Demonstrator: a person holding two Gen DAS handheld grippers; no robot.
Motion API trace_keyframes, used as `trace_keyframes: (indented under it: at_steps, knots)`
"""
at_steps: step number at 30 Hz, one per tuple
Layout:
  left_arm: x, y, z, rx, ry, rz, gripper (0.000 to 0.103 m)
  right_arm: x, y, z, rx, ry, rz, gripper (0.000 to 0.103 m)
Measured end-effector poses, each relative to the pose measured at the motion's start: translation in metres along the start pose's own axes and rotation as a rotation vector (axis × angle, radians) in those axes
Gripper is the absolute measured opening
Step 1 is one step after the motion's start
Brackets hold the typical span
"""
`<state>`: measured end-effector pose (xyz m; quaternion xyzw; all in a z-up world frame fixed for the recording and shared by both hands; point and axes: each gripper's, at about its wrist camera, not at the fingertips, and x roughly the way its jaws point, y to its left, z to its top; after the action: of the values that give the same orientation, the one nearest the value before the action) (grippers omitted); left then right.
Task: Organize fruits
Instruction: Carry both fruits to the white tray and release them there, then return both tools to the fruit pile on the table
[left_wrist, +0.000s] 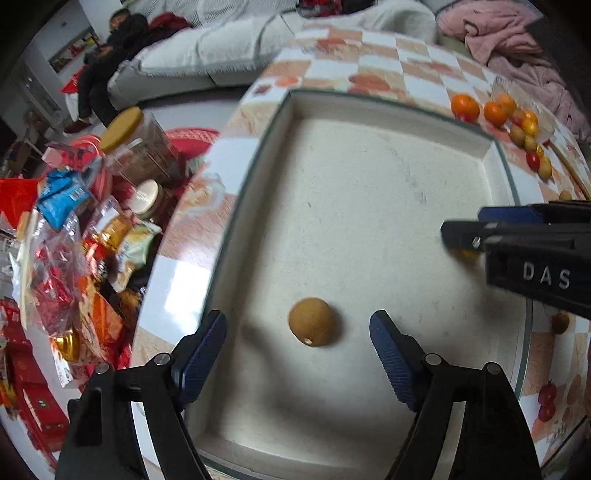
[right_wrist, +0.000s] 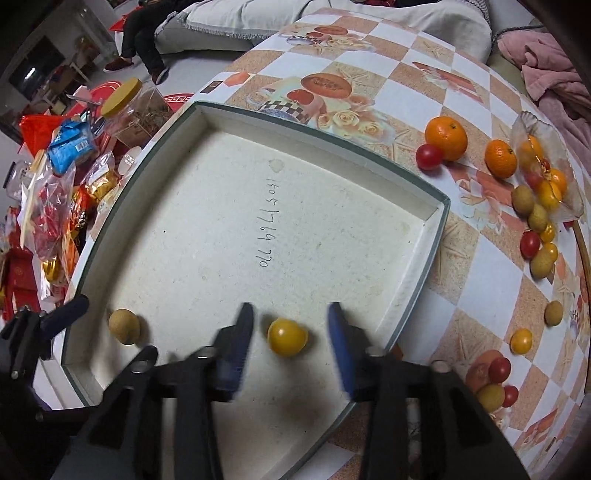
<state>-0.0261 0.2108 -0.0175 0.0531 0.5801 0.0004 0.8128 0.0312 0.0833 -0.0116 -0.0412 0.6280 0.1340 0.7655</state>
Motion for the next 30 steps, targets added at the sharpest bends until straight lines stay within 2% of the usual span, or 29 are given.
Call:
trace_keyframes:
  at_steps: [1, 3, 6, 13, 18, 22, 30]
  knots:
    - [-0.001, 0.000, 0.001, 0.006, -0.001, -0.003, 0.081, -0.002, 0.000, 0.000, -0.002, -0.009, -0.003, 0.065]
    - [0.001, -0.001, 0.001, 0.014, 0.014, 0.001, 0.081, -0.006, 0.000, 0.002, -0.007, -0.022, -0.008, 0.066]
    - [0.001, -0.001, 0.002, 0.017, 0.020, 0.003, 0.081, -0.013, -0.001, 0.004, 0.000, -0.037, 0.002, 0.081]
    - [-0.007, -0.011, 0.006, 0.036, 0.015, 0.000, 0.081, -0.034, -0.009, -0.001, 0.029, -0.078, 0.010, 0.084]
    - [-0.009, -0.024, 0.008, 0.048, 0.021, -0.038, 0.081, -0.047, -0.022, -0.014, 0.040, -0.093, -0.015, 0.084]
    - [-0.010, -0.039, 0.010, 0.067, 0.040, -0.069, 0.081, -0.053, -0.040, -0.024, 0.076, -0.095, -0.030, 0.084]
    - [-0.022, -0.074, 0.021, 0.128, 0.020, -0.058, 0.081, -0.064, -0.082, -0.045, 0.131, -0.096, -0.066, 0.084]
